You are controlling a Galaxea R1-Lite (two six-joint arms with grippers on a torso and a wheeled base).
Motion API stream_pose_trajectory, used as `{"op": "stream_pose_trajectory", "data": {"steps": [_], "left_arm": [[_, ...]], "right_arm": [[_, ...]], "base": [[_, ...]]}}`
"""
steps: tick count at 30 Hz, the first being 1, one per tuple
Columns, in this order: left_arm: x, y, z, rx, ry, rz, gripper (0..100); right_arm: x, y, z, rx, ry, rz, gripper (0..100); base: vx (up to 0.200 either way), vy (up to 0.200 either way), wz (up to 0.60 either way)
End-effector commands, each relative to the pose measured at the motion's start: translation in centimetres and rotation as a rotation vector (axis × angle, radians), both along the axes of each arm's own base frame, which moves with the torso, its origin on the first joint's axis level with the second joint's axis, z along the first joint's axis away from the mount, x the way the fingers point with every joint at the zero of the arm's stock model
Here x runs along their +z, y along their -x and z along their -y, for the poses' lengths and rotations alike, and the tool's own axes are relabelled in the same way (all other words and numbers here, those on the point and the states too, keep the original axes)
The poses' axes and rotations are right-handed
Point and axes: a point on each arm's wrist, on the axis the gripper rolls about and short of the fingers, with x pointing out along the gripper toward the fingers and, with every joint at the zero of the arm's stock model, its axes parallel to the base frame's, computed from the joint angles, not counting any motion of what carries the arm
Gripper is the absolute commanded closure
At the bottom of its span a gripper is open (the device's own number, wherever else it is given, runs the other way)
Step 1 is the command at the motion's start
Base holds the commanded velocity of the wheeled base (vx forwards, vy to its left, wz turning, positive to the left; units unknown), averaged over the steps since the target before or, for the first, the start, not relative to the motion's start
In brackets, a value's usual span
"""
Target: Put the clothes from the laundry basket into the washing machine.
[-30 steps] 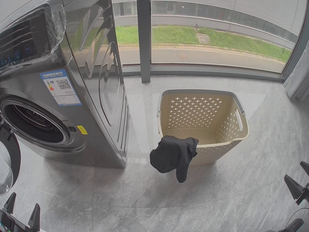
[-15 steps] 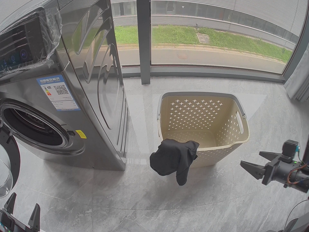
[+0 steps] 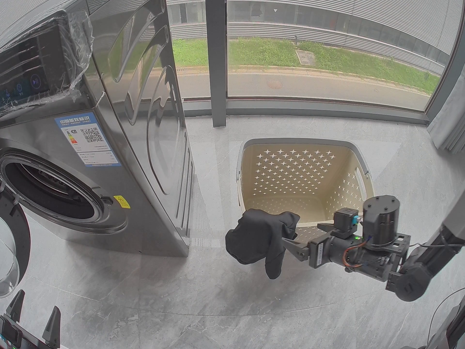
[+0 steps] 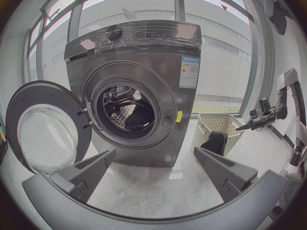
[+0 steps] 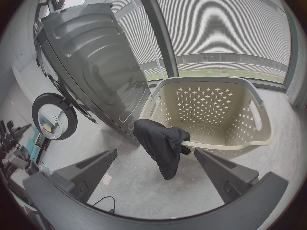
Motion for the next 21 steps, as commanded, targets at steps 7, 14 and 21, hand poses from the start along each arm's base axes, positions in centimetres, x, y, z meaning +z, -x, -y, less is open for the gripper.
{"op": "stream_pose_trajectory", "data": {"steps": [7,14,21], "left_arm": [[-0.4,0.0,0.0,-0.004,0.001,-0.001,0],[-0.4,0.0,0.0,-0.006,-0.001,-0.001,0],[-0.4,0.0,0.0,-0.006,-0.001,-0.003,0]], "right_arm": [[-3.6,-3.4,-2.6,0.030,0.072,-0.018,0],[-4.3,-5.0,-2.7,0.020,0.081,-0.007,0],[-5.3,-6.1,-3.3,0.019,0.080,-0.003,0]], "base": [[0.000,0.000,0.00],[0.000,0.000,0.00],[0.000,0.000,0.00]]}}
